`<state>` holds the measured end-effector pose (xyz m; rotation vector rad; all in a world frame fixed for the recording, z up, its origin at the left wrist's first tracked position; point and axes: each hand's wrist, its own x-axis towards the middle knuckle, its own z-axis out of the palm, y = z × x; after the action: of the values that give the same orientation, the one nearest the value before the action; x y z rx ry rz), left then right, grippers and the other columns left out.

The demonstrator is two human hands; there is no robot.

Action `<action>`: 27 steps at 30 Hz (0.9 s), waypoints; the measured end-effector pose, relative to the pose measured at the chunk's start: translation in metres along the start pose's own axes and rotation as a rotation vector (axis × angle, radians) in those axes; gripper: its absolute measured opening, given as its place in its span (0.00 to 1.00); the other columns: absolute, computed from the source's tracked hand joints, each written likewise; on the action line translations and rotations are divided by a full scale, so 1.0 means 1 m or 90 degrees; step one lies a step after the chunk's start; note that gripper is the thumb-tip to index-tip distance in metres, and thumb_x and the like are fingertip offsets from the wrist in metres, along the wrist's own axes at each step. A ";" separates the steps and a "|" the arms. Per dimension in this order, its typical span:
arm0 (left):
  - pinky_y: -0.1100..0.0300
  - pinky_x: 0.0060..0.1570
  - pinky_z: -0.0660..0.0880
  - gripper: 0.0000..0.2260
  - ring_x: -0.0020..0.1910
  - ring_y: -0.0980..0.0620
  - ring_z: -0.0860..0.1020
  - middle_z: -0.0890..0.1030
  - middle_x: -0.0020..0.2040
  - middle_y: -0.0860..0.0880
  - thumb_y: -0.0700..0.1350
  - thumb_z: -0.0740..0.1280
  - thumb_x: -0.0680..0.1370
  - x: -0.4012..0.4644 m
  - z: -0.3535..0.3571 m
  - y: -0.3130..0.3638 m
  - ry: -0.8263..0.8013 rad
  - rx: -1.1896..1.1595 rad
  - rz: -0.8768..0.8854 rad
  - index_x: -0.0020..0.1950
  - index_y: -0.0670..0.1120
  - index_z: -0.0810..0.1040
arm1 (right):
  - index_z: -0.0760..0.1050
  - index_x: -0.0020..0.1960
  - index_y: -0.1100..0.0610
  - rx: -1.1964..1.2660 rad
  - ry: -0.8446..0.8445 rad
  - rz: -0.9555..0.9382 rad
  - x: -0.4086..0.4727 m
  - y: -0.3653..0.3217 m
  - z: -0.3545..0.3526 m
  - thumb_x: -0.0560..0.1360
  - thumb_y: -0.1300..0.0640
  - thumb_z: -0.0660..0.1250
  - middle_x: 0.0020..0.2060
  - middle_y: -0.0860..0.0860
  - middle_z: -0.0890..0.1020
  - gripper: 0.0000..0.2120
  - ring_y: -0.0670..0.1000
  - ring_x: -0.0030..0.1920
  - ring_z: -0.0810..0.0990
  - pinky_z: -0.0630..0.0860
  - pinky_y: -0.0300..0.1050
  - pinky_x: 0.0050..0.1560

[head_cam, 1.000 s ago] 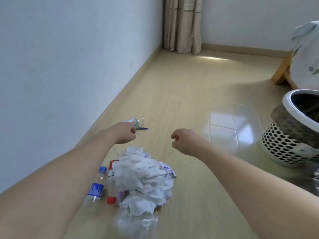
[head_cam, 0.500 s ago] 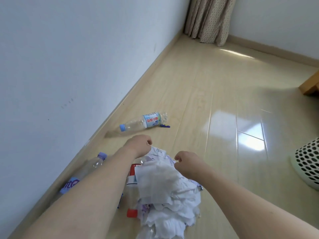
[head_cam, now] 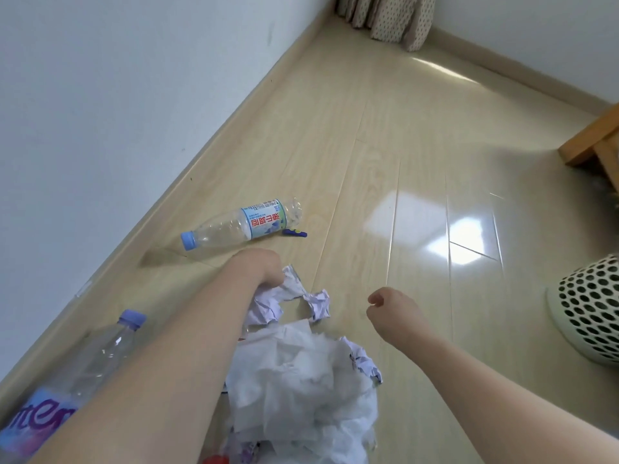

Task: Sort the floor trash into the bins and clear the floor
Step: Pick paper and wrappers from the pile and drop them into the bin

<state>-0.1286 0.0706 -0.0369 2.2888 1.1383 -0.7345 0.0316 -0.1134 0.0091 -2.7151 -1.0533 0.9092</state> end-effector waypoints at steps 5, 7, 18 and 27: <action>0.57 0.48 0.72 0.11 0.48 0.46 0.75 0.78 0.51 0.44 0.41 0.56 0.77 0.022 -0.006 0.004 -0.024 -0.019 -0.014 0.53 0.42 0.76 | 0.69 0.68 0.54 0.019 -0.042 -0.045 0.015 -0.023 0.017 0.77 0.53 0.61 0.51 0.47 0.76 0.19 0.47 0.39 0.77 0.76 0.44 0.47; 0.57 0.50 0.72 0.14 0.53 0.46 0.76 0.79 0.57 0.45 0.41 0.55 0.78 0.023 -0.003 0.005 -0.003 0.000 -0.017 0.59 0.43 0.76 | 0.65 0.69 0.54 0.040 -0.063 -0.048 0.023 -0.038 0.026 0.76 0.50 0.63 0.52 0.49 0.77 0.24 0.47 0.37 0.76 0.75 0.44 0.43; 0.57 0.45 0.69 0.08 0.53 0.47 0.74 0.77 0.58 0.46 0.42 0.57 0.77 0.026 0.017 -0.009 0.057 -0.090 0.015 0.53 0.46 0.74 | 0.69 0.49 0.56 -0.064 -0.085 -0.064 0.027 -0.057 0.054 0.74 0.63 0.62 0.52 0.52 0.70 0.06 0.52 0.45 0.73 0.72 0.44 0.44; 0.60 0.37 0.70 0.12 0.46 0.48 0.76 0.80 0.56 0.44 0.39 0.59 0.77 -0.002 0.003 -0.006 0.018 -0.184 -0.013 0.57 0.42 0.78 | 0.71 0.48 0.55 0.045 0.047 -0.125 -0.018 -0.047 -0.037 0.76 0.62 0.65 0.50 0.50 0.72 0.04 0.45 0.39 0.79 0.76 0.41 0.38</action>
<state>-0.1352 0.0703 -0.0390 2.0528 1.1975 -0.5086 0.0143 -0.0849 0.0620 -2.5127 -1.2220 0.7923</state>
